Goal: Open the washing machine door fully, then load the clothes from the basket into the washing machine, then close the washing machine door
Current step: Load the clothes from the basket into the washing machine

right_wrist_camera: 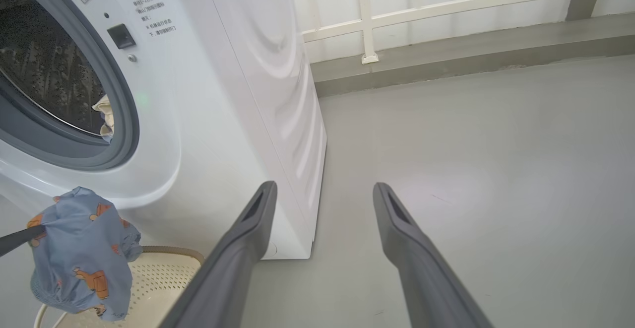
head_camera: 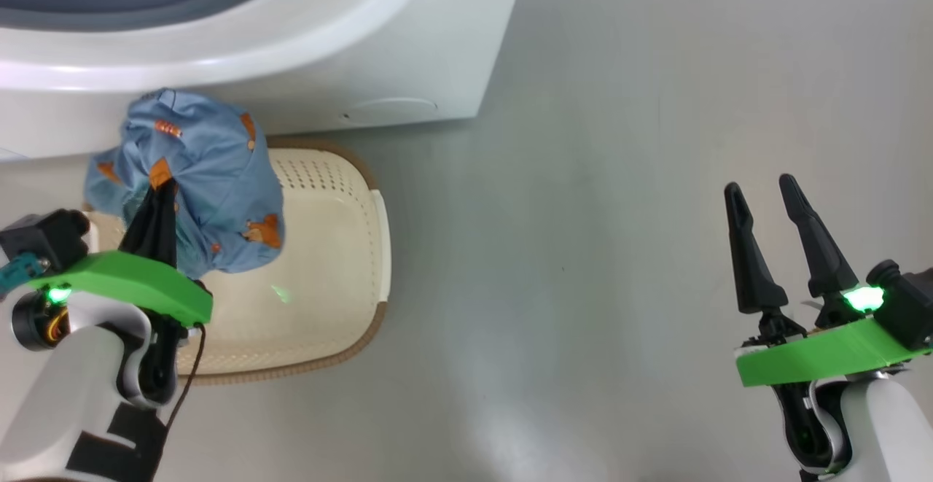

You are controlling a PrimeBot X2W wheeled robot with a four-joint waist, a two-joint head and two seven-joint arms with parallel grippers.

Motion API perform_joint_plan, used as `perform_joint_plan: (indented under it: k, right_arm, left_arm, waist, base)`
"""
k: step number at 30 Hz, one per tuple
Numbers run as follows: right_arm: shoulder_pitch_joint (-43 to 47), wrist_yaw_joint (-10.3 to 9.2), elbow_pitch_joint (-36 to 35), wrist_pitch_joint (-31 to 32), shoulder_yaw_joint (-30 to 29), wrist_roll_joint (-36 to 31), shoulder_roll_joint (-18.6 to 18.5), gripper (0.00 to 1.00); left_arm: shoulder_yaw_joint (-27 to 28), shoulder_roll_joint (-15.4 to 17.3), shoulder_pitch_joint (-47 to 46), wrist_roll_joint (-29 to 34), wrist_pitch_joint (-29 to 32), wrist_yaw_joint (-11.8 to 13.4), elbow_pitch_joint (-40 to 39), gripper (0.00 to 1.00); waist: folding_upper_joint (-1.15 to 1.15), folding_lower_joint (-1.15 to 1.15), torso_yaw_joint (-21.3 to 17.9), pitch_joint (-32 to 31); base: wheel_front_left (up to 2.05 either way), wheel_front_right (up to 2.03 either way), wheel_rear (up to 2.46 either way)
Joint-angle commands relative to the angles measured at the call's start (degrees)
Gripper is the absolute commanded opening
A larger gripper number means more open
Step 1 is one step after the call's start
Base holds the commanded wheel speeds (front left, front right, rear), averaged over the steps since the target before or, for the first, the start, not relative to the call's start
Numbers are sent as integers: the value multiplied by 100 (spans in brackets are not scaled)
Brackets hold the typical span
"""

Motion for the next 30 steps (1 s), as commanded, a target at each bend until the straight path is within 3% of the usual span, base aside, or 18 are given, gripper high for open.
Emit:
perform_joint_plan:
  k: [1, 15, 30]
  right_arm:
    - [208, 16, -105, -27, 65, 18, -88, 100]
    - [937, 16, -52, -27, -113, 66, -312, 100]
    - [1538, 16, -78, -27, -298, 93, -422, 100]
  left_arm:
    - [336, 166, 196, 149, -37, -9, -288, 0]
    - [1324, -24, 1650, 1125, -37, -9, -1865, 0]
    - [1977, -234, 3050, 1578, -37, -9, -3058, 0]
  waist:
    - [0, 0, 185, -311]
    - [0, 0, 345, -1222]
    - [0, 0, 387, -1855]
  base:
    - [0, 0, 0]
    - [0, 0, 0]
    - [0, 0, 0]
